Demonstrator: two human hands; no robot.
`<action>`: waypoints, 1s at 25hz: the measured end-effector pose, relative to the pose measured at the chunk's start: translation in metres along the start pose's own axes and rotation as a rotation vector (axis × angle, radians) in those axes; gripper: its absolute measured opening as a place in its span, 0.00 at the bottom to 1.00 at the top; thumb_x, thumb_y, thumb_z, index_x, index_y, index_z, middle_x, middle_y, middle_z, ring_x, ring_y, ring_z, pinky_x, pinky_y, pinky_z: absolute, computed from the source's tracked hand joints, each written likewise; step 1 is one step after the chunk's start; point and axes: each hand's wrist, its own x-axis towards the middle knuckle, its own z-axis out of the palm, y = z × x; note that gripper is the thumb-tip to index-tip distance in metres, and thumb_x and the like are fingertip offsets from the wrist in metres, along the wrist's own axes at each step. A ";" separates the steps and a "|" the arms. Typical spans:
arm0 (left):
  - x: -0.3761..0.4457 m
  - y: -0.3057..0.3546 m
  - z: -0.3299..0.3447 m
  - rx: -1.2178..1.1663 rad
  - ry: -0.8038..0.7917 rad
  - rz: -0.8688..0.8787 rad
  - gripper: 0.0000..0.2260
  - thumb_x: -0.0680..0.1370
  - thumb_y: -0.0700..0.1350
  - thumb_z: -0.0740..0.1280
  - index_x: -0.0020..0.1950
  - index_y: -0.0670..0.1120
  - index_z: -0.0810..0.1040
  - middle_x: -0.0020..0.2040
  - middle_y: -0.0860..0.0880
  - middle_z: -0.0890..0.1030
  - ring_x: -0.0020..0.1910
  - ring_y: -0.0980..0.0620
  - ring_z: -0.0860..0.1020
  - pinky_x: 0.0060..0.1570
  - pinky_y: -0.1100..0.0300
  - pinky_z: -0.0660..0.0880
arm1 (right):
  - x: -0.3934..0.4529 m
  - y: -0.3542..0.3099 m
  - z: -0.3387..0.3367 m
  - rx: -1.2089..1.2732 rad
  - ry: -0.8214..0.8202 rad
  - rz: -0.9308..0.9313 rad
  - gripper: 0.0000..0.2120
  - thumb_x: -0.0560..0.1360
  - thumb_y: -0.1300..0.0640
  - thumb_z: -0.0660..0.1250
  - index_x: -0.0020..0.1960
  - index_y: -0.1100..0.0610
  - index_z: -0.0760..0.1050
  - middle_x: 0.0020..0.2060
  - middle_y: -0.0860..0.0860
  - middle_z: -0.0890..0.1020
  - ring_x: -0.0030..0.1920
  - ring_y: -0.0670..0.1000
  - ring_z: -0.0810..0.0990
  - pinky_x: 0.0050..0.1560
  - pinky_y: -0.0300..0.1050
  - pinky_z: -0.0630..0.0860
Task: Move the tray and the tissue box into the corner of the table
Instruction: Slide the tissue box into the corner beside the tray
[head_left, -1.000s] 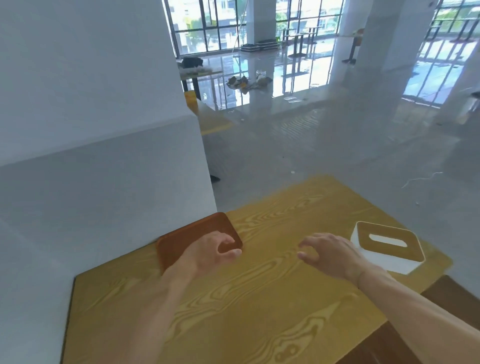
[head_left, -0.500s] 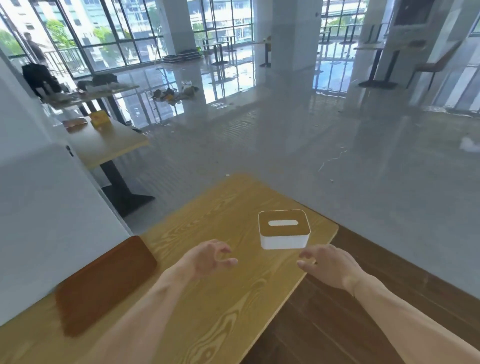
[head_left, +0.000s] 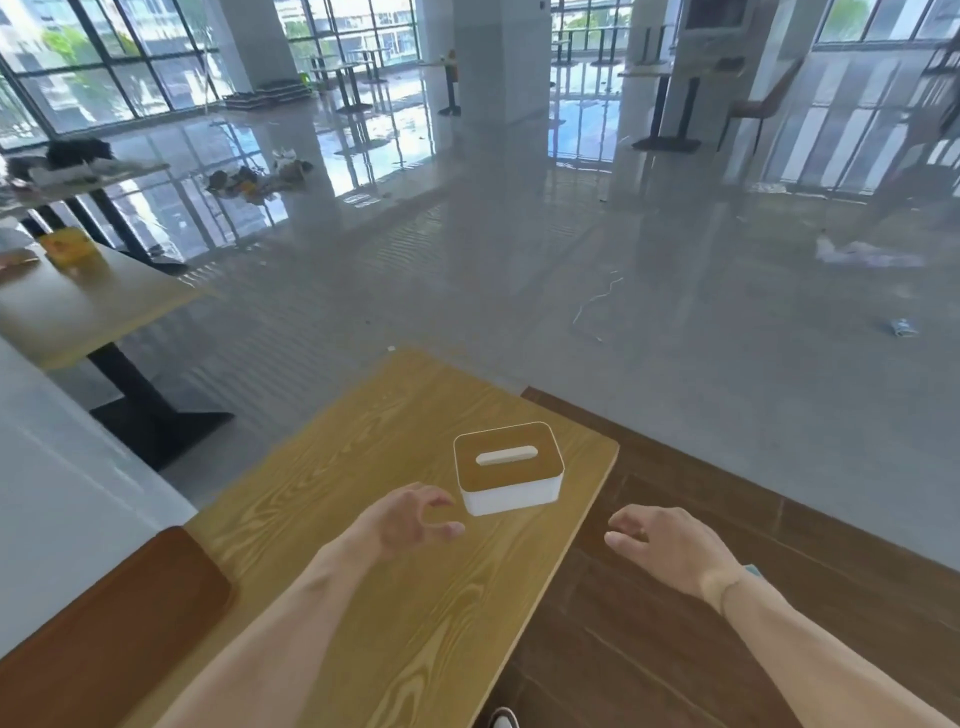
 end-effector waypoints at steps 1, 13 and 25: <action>0.011 -0.004 -0.002 -0.003 -0.005 0.000 0.28 0.75 0.63 0.68 0.72 0.53 0.71 0.71 0.53 0.73 0.69 0.52 0.71 0.69 0.51 0.67 | 0.010 0.000 0.000 0.006 -0.008 0.013 0.20 0.78 0.37 0.62 0.65 0.43 0.78 0.60 0.42 0.83 0.59 0.46 0.81 0.57 0.44 0.75; 0.128 -0.045 0.004 0.049 0.013 -0.021 0.54 0.62 0.74 0.67 0.81 0.55 0.49 0.81 0.53 0.55 0.79 0.49 0.55 0.76 0.45 0.56 | 0.134 -0.005 0.044 0.156 -0.076 0.150 0.42 0.74 0.36 0.69 0.81 0.50 0.58 0.75 0.50 0.71 0.73 0.53 0.70 0.69 0.54 0.71; 0.201 -0.040 0.031 0.329 -0.115 0.103 0.65 0.61 0.73 0.71 0.78 0.47 0.30 0.80 0.51 0.31 0.77 0.53 0.30 0.77 0.43 0.38 | 0.240 -0.044 0.058 -0.392 -0.223 -0.191 0.68 0.64 0.33 0.76 0.81 0.51 0.29 0.80 0.46 0.32 0.79 0.53 0.30 0.80 0.57 0.39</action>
